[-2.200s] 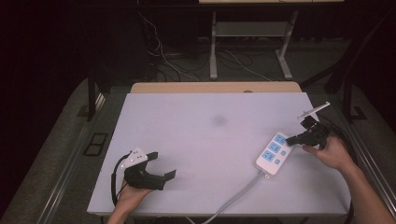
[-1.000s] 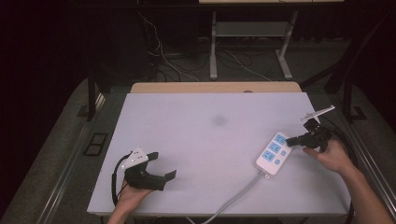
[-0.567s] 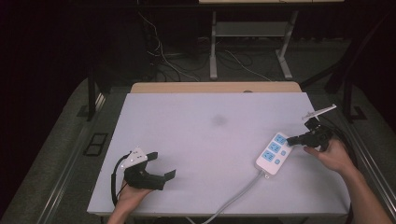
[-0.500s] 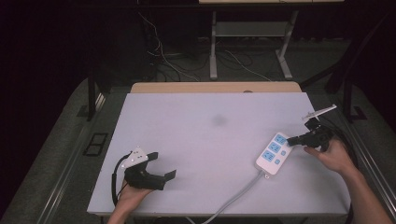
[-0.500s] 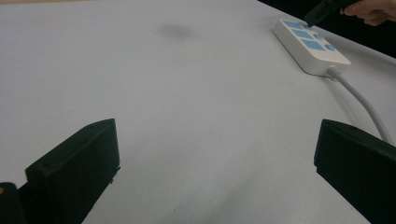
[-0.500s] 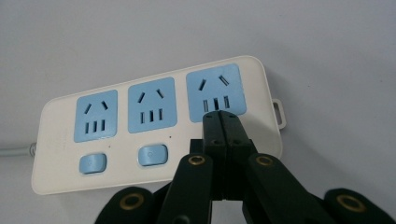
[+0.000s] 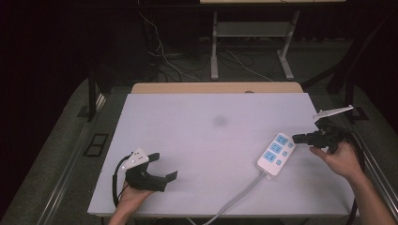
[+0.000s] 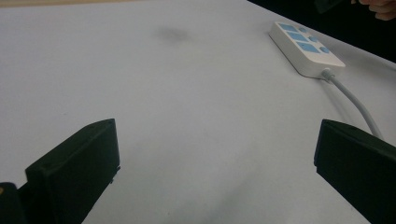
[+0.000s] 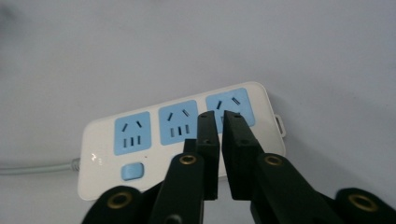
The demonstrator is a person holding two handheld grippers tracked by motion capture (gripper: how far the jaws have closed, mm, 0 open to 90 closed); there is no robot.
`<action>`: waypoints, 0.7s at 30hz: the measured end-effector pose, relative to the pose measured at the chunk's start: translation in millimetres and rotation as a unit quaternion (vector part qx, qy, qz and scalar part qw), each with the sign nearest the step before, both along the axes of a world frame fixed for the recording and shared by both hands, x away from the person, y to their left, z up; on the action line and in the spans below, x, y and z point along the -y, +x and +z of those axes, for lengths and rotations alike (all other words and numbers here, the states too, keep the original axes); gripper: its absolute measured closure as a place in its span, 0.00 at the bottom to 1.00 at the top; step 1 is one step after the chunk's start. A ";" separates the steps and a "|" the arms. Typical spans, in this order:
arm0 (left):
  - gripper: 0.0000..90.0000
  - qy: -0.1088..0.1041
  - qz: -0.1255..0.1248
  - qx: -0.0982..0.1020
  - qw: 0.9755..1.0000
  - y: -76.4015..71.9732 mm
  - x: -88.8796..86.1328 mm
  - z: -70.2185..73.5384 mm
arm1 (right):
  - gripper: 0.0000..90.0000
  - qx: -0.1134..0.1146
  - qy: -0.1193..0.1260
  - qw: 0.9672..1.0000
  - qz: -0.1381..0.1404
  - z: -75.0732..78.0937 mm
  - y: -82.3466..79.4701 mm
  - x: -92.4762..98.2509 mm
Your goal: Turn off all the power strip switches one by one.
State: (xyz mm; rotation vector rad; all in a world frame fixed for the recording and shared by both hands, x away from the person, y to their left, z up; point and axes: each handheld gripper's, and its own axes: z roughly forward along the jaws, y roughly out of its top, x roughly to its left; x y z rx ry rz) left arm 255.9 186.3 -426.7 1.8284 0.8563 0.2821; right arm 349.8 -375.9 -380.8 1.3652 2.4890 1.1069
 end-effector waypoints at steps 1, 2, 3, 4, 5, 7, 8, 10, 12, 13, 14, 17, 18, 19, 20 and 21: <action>0.00 -0.001 0.000 0.001 1.000 -0.3 0.0 0.3 | 0.90 0.003 0.004 1.000 -0.003 1.3 -2.8 -0.6; 0.00 -0.001 0.000 0.002 1.000 -0.5 -0.2 0.5 | 0.88 0.006 0.008 1.000 -0.007 1.9 -5.6 -1.2; 0.00 -0.003 0.001 0.002 1.000 -0.8 -0.3 0.7 | 0.87 0.007 0.014 1.000 -0.010 2.3 -8.5 -1.8; 0.00 -0.004 0.001 0.003 1.000 -1.0 -0.5 0.9 | 0.84 0.008 0.020 1.000 -0.012 2.4 -11.6 -2.6; 0.00 -0.004 0.002 0.002 1.000 -1.2 -0.7 1.1 | 0.82 0.009 0.024 1.000 -0.015 2.4 -14.6 -3.6; 0.00 -0.004 0.003 0.002 1.000 -1.4 -1.1 1.3 | 0.78 0.013 0.030 0.999 -0.021 2.3 -20.5 -5.2; 0.00 -0.005 0.003 0.002 1.000 -1.5 -1.3 1.5 | 0.76 0.015 0.034 0.999 -0.023 2.3 -23.5 -5.5; 0.00 -0.007 0.005 0.004 1.000 -1.7 -1.9 1.9 | 0.70 0.023 0.041 0.998 -0.031 3.1 -30.1 -6.2; 0.00 -0.009 0.006 0.004 1.000 -2.0 -2.4 2.2 | 0.65 0.031 0.051 0.998 -0.036 4.1 -37.0 -6.7; 0.00 -0.010 0.007 0.004 1.000 -2.0 -2.7 2.3 | 0.61 0.035 0.056 0.997 -0.039 4.3 -40.4 -7.1; 0.00 -0.010 0.008 0.005 1.000 -2.0 -2.8 2.4 | 0.55 0.038 0.059 0.997 -0.043 4.4 -43.6 -7.7; 0.00 -0.010 0.009 0.005 1.000 -2.1 -3.1 2.5 | 0.42 0.048 0.069 0.995 -0.058 3.1 -53.1 -9.6; 0.00 -0.010 0.008 0.005 1.000 -2.1 -3.2 2.7 | 0.37 0.053 0.070 0.994 -0.064 2.4 -56.1 -10.7; 0.00 -0.010 0.008 0.006 1.000 -2.2 -3.2 2.7 | 0.32 0.058 0.070 0.993 -0.069 1.7 -59.0 -12.1; 0.00 -0.010 0.008 0.006 1.000 -2.2 -3.3 2.7 | 0.29 0.062 0.071 0.993 -0.073 0.9 -61.6 -13.5; 0.00 -0.010 0.008 0.006 1.000 -2.2 -3.3 2.7 | 0.25 0.066 0.074 0.992 -0.075 0.1 -64.3 -15.1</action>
